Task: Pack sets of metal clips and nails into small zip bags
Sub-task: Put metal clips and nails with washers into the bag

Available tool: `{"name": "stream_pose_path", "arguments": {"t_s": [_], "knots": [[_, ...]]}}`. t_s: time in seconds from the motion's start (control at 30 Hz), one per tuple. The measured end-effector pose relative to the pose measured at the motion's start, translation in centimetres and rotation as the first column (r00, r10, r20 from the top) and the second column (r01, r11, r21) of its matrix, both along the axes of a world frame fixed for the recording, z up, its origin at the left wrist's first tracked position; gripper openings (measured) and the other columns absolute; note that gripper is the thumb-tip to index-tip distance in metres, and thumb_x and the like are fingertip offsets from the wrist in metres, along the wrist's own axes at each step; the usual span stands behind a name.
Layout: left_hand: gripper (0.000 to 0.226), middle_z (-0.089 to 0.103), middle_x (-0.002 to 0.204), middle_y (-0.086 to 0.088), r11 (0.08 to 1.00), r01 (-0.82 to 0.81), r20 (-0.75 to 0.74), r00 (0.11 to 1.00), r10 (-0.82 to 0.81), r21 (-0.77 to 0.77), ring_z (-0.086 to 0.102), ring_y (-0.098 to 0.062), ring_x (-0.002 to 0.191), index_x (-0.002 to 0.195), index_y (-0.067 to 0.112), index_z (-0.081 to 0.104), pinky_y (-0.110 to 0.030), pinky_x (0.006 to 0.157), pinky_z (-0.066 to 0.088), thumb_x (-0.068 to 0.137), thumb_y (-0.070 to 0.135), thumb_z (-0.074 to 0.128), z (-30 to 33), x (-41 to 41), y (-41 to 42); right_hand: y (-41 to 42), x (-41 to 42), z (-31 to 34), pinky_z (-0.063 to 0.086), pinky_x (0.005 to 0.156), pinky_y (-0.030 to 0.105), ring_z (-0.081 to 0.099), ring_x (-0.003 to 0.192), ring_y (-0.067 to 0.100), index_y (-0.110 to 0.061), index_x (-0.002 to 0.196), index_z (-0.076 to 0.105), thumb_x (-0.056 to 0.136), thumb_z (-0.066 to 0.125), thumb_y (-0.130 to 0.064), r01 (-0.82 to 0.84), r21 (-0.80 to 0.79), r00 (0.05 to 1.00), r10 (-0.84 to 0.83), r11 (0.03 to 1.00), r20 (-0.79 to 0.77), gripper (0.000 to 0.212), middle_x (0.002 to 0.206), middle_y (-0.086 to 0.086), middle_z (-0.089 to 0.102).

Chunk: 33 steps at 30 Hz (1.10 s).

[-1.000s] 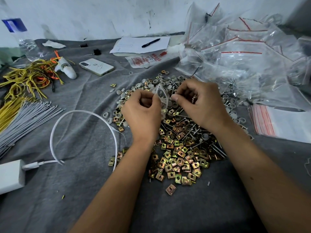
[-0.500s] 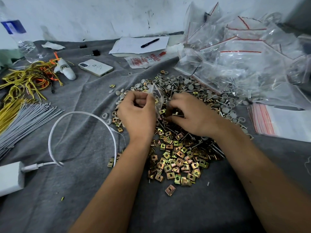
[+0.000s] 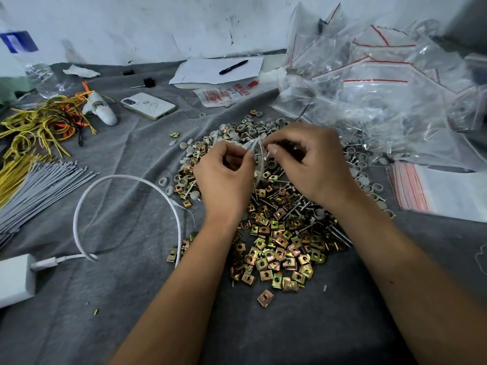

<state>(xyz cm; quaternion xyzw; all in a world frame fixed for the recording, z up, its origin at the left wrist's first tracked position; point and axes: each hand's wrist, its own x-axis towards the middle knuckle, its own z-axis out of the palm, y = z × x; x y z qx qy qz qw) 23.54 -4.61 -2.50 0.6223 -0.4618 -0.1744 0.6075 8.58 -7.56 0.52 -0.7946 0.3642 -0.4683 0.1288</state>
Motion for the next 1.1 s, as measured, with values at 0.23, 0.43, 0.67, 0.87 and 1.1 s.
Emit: {"name": "stream_pose_path", "arguments": {"t_s": [0.23,0.43,0.67,0.87,1.1], "knots": [[0.011,0.065,0.063,0.008,1.0,0.008,0.008,1.0,-0.008,-0.008,0.054,0.002,0.052,0.079,0.014,0.071,-0.012,0.052,0.04,0.087,0.012,0.078,0.1,-0.1,0.2,-0.1,0.2,-0.3,0.055,0.083,0.023,0.07,0.09,0.007,-0.011,0.104,0.08,0.091,0.074,-0.009,-0.044,0.027,0.999,0.045,0.999,-0.025,0.015,0.097,-0.002,0.076],[0.014,0.063,0.062,0.007,0.999,-0.031,-0.065,0.997,0.029,-0.029,0.057,-0.006,0.055,0.077,0.016,0.07,-0.019,0.051,0.044,0.088,0.012,0.077,0.1,0.0,0.1,-0.5,0.0,-0.7,0.062,0.078,0.033,0.072,0.082,0.007,-0.014,0.105,0.074,0.089,0.076,-0.009,0.016,0.15,0.997,-0.027,0.989,0.074,0.018,0.089,-0.003,0.075],[0.014,0.057,0.06,0.012,0.985,-0.103,-0.226,0.972,0.069,-0.139,0.049,-0.005,0.055,0.077,0.013,0.068,-0.021,0.052,0.043,0.088,0.007,0.074,0.3,0.1,0.3,-1.4,-1.0,-1.0,0.055,0.068,0.023,0.064,0.074,-0.001,-0.022,0.089,0.074,0.089,0.079,-0.025,0.077,0.169,0.976,-0.041,0.983,-0.212,0.006,0.079,-0.014,0.068],[0.017,0.062,0.068,0.002,0.98,-0.085,-0.247,0.968,0.039,-0.178,0.054,-0.011,0.061,0.078,0.016,0.067,-0.026,0.056,0.047,0.09,0.008,0.075,0.7,0.3,0.5,-2.1,-2.1,-1.2,0.037,0.061,0.021,0.057,0.076,0.002,-0.035,0.071,0.061,0.086,0.078,-0.042,0.116,0.284,0.831,0.063,0.952,-0.552,0.024,0.077,-0.018,0.059],[0.012,0.066,0.069,0.0,0.996,-0.057,-0.2,0.979,0.042,-0.074,0.057,-0.013,0.06,0.08,0.014,0.07,-0.032,0.057,0.052,0.09,0.01,0.076,0.4,0.7,0.2,-1.6,-1.2,-1.0,0.054,0.071,0.028,0.065,0.078,0.006,-0.025,0.096,0.061,0.1,0.062,-0.031,0.072,0.284,0.972,-0.004,0.956,-0.233,0.007,0.088,-0.008,0.068]]}}
